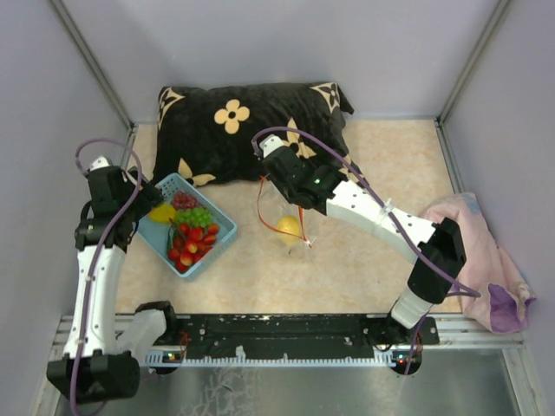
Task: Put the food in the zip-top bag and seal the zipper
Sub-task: Pick up the fake fruit from the bin.
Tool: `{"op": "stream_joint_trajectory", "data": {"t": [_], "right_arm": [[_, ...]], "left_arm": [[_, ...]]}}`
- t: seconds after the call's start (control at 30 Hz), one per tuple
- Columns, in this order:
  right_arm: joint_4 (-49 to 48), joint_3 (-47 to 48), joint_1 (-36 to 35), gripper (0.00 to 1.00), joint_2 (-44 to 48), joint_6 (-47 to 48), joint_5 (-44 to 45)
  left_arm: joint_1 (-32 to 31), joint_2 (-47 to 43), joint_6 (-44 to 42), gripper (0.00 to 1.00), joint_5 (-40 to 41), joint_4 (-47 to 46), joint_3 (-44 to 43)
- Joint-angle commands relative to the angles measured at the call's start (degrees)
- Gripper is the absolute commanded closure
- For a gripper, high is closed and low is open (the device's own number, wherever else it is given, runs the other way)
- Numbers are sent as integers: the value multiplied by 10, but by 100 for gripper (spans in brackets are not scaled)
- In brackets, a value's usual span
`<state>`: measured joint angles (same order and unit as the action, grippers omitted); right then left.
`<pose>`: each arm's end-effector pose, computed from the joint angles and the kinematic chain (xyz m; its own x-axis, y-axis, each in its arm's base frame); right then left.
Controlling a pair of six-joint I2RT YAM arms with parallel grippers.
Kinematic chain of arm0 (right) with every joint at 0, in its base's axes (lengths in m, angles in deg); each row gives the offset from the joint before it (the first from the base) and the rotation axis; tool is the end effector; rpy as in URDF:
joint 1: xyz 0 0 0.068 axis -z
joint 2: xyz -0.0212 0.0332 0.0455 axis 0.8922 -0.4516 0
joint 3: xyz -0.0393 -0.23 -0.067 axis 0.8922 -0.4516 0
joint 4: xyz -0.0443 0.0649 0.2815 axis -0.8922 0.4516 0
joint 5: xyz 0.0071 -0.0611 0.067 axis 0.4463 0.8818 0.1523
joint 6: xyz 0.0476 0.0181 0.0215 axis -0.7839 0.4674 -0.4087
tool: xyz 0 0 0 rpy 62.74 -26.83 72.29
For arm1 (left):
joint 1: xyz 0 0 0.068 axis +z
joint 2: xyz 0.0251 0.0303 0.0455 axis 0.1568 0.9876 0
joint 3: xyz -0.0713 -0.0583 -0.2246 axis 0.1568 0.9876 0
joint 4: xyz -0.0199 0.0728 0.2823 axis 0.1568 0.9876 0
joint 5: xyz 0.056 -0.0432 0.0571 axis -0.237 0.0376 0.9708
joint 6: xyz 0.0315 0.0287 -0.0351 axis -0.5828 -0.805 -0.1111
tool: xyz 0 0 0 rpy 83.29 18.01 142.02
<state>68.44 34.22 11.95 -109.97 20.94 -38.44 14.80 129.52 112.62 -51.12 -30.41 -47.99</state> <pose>0.2583 0.2938 0.3019 -0.4385 -0.5679 -0.6966 -0.5000 0.7982 -0.3359 0.2467 0.0323 0.3090 -0.4089 -0.5100 -0.7568 -0.5097 0.8155 -0.2741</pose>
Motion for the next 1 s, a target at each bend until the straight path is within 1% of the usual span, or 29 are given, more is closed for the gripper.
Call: {"op": "stream_joint_trajectory", "data": {"t": [0.0, 0.23, 0.47, 0.7, 0.8, 0.9, 0.97], "right_arm": [[-25, 20, 0, 100, 21, 0, 23], [-28, 24, 0, 100, 23, -16, 9], [-33, 21, 0, 100, 21, -34, 0], [-38, 21, 0, 100, 22, -44, -12], [-40, 21, 0, 100, 22, -51, -18], [-42, 22, 0, 100, 20, -56, -22], [-42, 24, 0, 100, 19, -60, -24]], "left_arm": [[3, -60, -54, 38, -125, -55, 9], [2, -108, -21, 38, -306, -94, 35], [-13, -143, 32, 39, -406, -135, 57], [-46, -163, 68, 38, -462, -202, 95], [-71, -163, 77, 37, -471, -233, 106], [-119, -154, 82, 37, -459, -256, 109], [-164, -146, 87, 37, -434, -269, 108]]}}
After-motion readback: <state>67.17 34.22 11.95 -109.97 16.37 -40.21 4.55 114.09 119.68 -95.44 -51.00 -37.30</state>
